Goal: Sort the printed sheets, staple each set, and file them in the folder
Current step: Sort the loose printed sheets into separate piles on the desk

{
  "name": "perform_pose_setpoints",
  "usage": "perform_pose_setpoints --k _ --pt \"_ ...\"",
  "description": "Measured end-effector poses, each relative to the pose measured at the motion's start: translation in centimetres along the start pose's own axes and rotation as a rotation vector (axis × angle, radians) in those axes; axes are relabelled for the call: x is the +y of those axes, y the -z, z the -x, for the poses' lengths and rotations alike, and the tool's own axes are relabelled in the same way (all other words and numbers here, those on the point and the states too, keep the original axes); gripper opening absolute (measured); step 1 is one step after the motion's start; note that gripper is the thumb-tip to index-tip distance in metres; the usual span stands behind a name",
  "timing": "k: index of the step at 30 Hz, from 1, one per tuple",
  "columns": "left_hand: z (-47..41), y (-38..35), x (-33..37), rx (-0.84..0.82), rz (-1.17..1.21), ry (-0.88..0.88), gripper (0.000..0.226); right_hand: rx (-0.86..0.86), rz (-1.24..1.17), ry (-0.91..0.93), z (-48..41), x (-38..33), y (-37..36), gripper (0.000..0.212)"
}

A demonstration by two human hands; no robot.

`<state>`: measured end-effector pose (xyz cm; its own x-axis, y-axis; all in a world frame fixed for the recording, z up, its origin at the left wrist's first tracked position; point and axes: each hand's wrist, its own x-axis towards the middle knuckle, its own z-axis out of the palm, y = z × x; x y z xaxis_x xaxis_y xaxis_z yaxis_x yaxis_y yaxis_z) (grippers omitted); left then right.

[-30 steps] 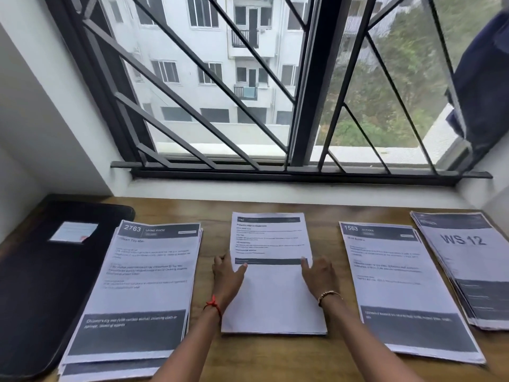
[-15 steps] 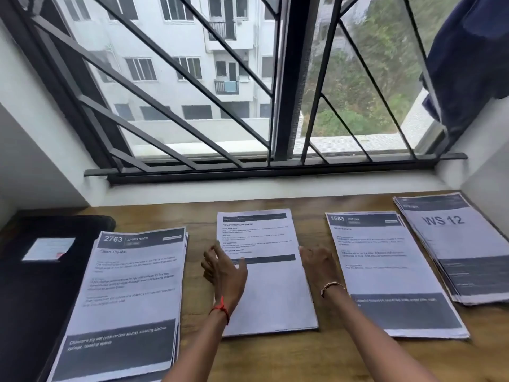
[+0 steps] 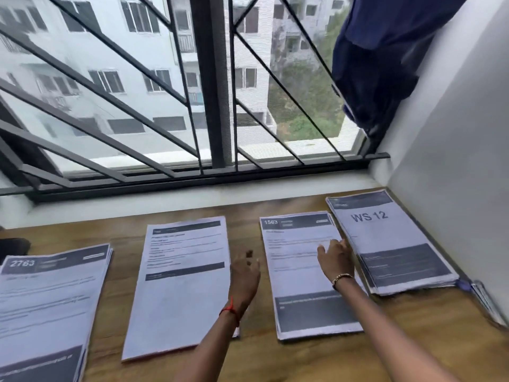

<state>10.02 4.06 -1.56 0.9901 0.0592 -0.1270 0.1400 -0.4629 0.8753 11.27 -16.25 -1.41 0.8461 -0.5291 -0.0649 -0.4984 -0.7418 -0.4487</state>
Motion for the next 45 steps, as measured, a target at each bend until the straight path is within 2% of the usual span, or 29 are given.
perform_pose_setpoints --k 3,4,6,9,12,15,18,19,21,24,27,32,36,39,42,45 --pt "0.6 -2.1 1.4 -0.006 0.020 0.056 0.010 -0.038 0.050 -0.043 -1.3 1.7 0.7 0.042" --pt "0.7 -2.7 1.5 -0.006 0.023 0.082 0.019 -0.057 0.062 -0.057 -1.7 2.2 0.7 0.044" --pt "0.6 -4.1 0.9 -0.038 0.034 0.089 0.017 -0.099 0.088 -0.066 -2.3 2.6 0.8 0.047" --pt "-0.6 -6.2 -1.4 -0.045 0.002 0.087 0.050 -0.172 0.133 -0.038 -2.8 2.6 0.6 0.048" --pt "-2.0 -7.8 -4.1 -0.021 0.029 0.135 0.059 -0.202 0.138 -0.014 -3.4 2.2 0.4 0.041" --pt "-2.5 -7.8 -4.5 0.040 0.009 0.192 0.060 -0.221 0.044 -0.005 -4.0 2.3 0.4 0.034" --pt "-0.7 -6.0 -0.1 0.042 0.047 0.209 0.031 -0.241 -0.025 -0.007 -4.4 2.5 0.5 0.031" --pt "-0.5 -5.8 0.8 0.041 0.074 0.212 0.028 -0.235 -0.073 -0.002 -4.7 2.5 0.4 0.027" --pt "-0.9 -5.8 0.9 0.062 0.116 0.226 0.033 -0.231 -0.236 -0.019 -5.1 2.5 0.3 0.021" --pt "-1.5 -5.7 1.7 0.121 0.100 0.241 0.027 -0.266 -0.466 -0.053 -5.6 2.1 0.5 0.027" --pt "-2.1 -5.0 2.9 0.168 0.127 0.165 0.019 -0.183 -0.645 -0.004 -5.6 0.8 1.7 0.030" --pt "-2.8 -2.8 5.9 0.256 0.260 -0.037 0.009 0.145 -0.972 0.142 -4.2 -2.9 5.1 0.015" --pt "-2.1 -1.6 8.1 0.316 0.404 -0.202 0.019 0.343 -1.097 0.337 -2.4 -4.7 7.2 0.021" --pt "-0.8 -1.8 7.5 0.316 0.454 -0.236 0.021 0.340 -1.128 0.382 -1.4 -4.0 6.5 0.023" --pt "0.3 -2.6 5.6 0.282 0.459 -0.189 0.015 0.246 -1.010 0.351 -0.2 -2.0 4.3 0.038" --pt "0.7 -2.6 4.8 0.229 0.426 -0.197 0.028 0.205 -0.883 0.362 0.4 -0.9 3.4 0.028"
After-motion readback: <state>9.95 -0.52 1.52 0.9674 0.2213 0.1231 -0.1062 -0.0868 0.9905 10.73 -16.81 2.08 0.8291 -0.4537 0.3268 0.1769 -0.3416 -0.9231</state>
